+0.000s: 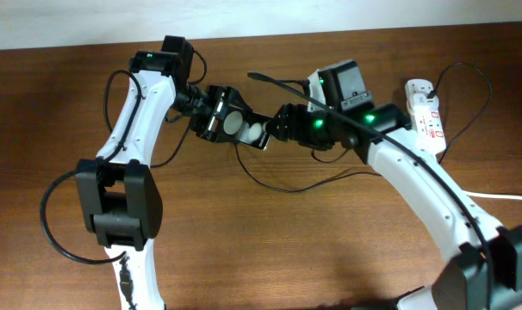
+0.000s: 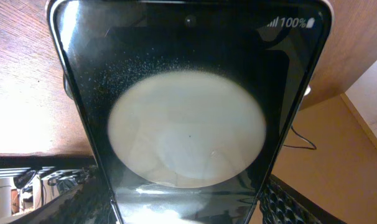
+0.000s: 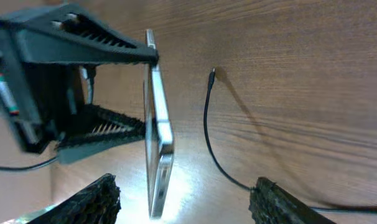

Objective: Plug charger to phone and switch on socket
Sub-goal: 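Grasp the phone with the right gripper and release the left gripper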

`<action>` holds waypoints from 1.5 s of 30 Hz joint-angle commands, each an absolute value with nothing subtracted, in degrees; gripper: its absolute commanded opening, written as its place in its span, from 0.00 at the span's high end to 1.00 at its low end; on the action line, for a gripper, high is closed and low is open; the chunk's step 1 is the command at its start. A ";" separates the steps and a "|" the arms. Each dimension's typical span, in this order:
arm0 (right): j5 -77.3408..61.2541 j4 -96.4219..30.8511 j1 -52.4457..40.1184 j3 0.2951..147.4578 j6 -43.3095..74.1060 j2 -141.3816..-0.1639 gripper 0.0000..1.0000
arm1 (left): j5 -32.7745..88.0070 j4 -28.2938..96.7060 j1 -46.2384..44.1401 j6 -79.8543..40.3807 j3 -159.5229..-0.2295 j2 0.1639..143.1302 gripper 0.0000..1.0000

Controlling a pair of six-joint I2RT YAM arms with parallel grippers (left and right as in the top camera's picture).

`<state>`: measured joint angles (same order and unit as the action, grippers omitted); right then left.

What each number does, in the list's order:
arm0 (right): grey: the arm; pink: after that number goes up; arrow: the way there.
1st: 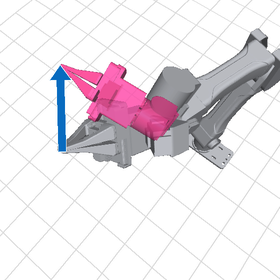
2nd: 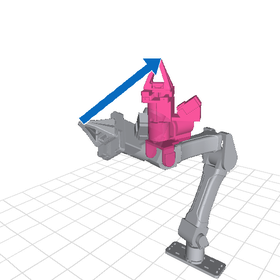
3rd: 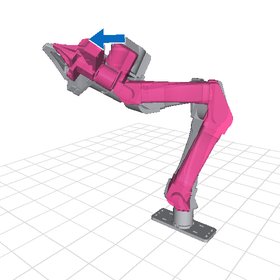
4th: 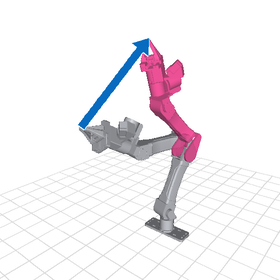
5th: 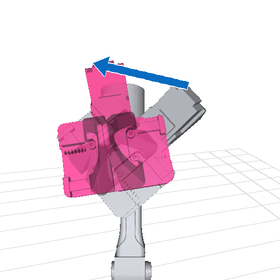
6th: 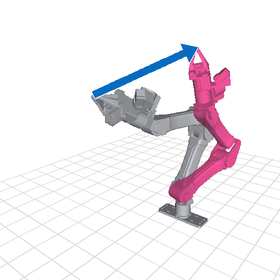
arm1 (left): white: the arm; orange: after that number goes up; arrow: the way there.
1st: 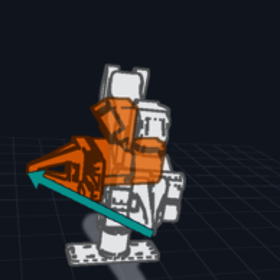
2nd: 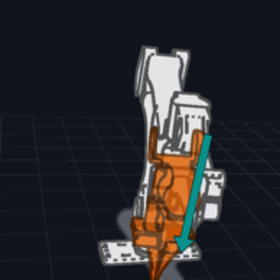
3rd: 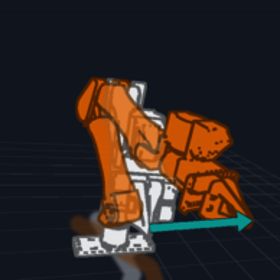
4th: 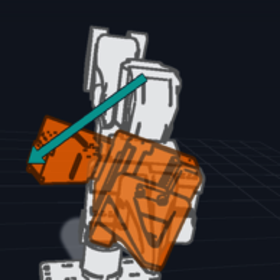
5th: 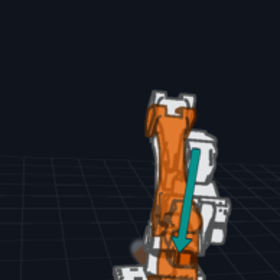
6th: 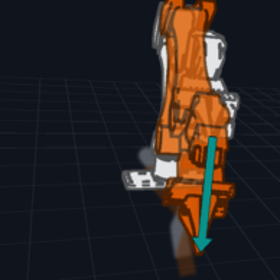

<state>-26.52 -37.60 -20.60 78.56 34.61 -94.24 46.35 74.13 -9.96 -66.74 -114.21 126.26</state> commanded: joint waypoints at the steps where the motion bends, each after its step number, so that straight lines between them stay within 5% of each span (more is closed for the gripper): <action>1: -26.37 -35.14 -22.09 79.72 36.49 -95.85 0.31 | 48.86 74.26 -9.87 -67.29 -115.55 126.52 1.00; 45: -17.28 -26.52 -29.61 79.72 44.03 -101.65 0.82 | 49.93 74.26 -9.87 -67.70 -115.55 126.52 1.00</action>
